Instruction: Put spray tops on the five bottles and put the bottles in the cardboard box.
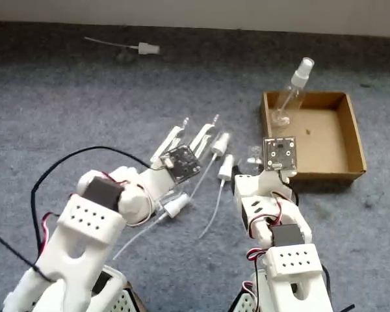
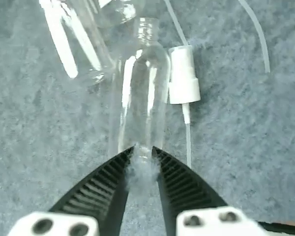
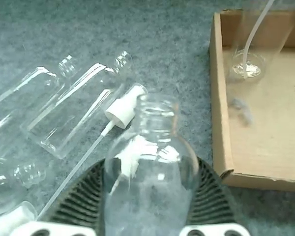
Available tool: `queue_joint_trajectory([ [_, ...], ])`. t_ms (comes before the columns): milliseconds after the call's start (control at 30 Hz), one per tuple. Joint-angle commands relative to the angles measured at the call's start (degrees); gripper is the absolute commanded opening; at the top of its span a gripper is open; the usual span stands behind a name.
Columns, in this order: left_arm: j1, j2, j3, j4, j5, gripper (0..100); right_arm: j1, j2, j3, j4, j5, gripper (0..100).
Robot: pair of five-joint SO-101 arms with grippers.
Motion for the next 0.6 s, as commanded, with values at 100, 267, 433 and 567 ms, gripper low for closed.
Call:
queue_joint_trajectory([
  [100,7.4,16.7,-9.2,1.5,-0.5,1,1.2,-1.3,1.6,-2.0,-0.1,4.5],
  [267,9.9,22.7,-11.9,1.4,-0.1,1,1.2,-1.3,1.9,-2.0,-0.1,4.5],
  [433,10.0,29.3,-16.7,1.4,5.9,9,1.3,-1.3,1.8,-2.0,-0.1,4.5],
  [567,9.9,35.3,-21.1,1.4,8.2,13,1.3,-1.3,2.0,-2.0,0.0,4.5],
])
